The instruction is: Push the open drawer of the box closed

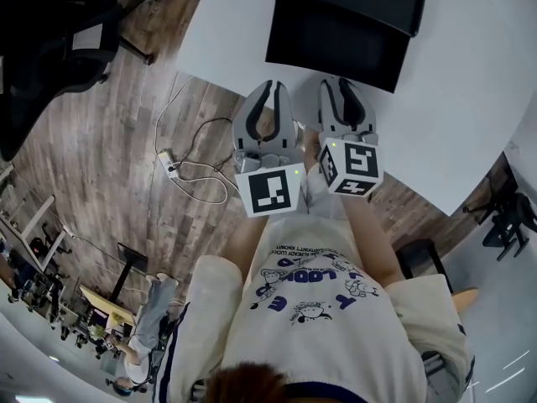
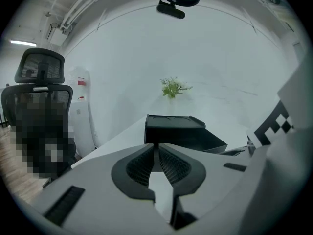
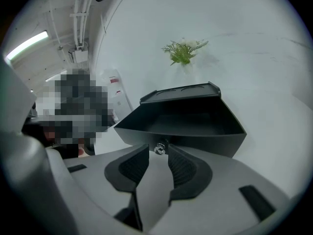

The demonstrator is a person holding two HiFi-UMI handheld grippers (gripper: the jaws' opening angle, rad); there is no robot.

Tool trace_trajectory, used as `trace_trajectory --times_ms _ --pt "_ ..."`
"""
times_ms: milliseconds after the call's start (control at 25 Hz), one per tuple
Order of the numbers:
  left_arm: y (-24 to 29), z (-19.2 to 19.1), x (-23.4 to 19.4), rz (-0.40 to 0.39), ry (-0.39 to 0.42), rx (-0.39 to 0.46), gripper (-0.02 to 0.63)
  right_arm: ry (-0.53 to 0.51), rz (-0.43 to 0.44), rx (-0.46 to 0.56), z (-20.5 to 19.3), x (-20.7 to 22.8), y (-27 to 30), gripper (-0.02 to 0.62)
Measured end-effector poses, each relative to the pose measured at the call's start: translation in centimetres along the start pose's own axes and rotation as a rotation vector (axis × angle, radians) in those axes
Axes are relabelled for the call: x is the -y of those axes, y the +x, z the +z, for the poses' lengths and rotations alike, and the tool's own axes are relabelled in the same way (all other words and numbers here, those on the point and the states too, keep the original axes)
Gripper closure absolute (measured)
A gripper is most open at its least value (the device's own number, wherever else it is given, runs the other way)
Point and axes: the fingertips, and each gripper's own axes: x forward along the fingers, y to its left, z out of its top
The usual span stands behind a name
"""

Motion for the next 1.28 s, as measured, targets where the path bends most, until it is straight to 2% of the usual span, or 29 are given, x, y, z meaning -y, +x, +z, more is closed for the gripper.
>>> trace_trajectory --times_ms 320,520,1280 --pt "0.7 -0.4 0.0 0.000 -0.009 -0.013 0.565 0.003 0.006 -0.031 -0.6 -0.1 0.8 0.463" --pt "0.9 -0.7 -0.3 0.008 -0.026 -0.021 0.565 -0.017 -0.017 -0.047 -1.0 0.0 1.1 0.508" --pt "1.7 0.6 -0.8 0.030 -0.038 -0.004 0.565 0.010 0.003 -0.043 0.5 0.0 1.9 0.515"
